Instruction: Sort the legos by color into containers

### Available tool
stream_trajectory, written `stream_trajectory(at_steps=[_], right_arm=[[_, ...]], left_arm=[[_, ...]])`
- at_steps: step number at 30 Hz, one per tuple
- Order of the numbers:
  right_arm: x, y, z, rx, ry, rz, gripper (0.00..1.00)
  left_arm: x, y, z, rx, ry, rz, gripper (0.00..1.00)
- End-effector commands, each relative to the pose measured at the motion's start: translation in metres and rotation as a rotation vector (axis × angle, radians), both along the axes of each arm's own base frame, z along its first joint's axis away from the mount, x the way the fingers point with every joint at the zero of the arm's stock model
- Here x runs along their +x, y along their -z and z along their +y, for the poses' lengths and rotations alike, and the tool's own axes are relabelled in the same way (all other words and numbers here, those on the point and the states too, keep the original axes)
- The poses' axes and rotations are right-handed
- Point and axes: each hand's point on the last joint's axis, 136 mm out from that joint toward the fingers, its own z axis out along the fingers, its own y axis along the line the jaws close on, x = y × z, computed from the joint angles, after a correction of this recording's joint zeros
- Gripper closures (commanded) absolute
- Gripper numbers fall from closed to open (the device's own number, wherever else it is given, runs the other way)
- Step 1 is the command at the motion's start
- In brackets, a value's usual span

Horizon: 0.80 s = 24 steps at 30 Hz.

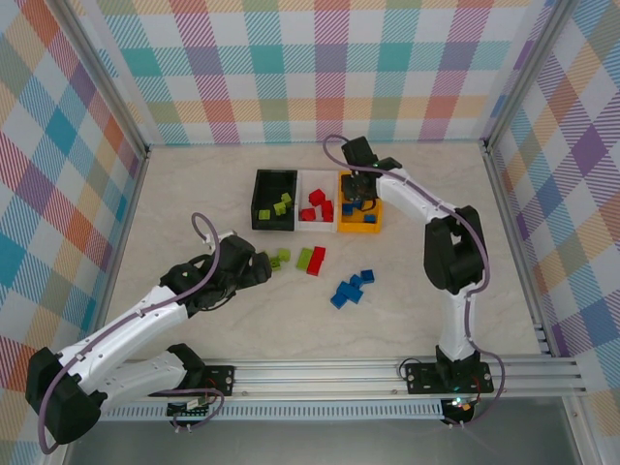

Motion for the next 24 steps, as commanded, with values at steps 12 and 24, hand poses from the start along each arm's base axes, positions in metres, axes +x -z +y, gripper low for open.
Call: stream_trajectory(at_steps=[12,24], right_arm=[[-0.055,-0.051,0.003,0.127,-0.042,-0.074,0.32],[-0.094,-0.03,-0.012,0.149,-0.017,-0.042,0.33]], left_arm=[[0.011,0.019,-0.019,0.023,0.092,0.107,0.0],[0.049,0.083,-0.052,0.145,0.163,0.28,0.14]])
